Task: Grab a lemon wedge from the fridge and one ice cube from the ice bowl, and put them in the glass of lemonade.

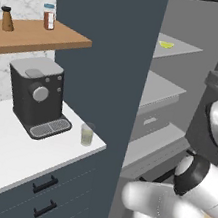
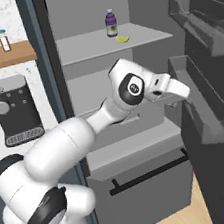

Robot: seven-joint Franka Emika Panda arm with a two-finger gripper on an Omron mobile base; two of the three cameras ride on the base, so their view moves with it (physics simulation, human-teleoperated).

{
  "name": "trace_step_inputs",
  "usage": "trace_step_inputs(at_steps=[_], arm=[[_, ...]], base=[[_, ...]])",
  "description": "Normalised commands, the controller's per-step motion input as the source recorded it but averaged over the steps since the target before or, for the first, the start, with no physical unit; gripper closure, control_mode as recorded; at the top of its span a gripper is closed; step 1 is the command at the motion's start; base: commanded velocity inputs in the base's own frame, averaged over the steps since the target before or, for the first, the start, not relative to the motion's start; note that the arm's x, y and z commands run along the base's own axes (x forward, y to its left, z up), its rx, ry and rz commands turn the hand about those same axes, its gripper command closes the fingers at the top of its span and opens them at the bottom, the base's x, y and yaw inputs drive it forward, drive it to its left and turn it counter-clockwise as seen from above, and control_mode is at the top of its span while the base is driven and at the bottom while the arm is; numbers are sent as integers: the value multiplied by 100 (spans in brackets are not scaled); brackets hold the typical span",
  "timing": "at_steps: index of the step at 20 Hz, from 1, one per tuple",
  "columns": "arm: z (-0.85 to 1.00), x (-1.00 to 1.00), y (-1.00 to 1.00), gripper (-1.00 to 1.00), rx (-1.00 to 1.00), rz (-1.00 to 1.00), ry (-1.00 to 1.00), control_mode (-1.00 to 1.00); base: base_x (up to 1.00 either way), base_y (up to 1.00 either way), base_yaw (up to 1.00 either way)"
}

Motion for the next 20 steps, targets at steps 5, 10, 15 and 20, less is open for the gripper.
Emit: trace_step_inputs(at_steps=[5, 10, 15, 20], arm=[[-13, 33, -100, -100, 0, 0, 11, -100], [4, 3, -50, -100, 0, 0, 2, -100], [35, -39, 77, -100, 0, 1, -10, -100], [23, -23, 100, -100, 0, 1, -6, -100]], base=[[0, 0, 0], [0, 0, 0], [0, 0, 0], [0, 0, 0]])
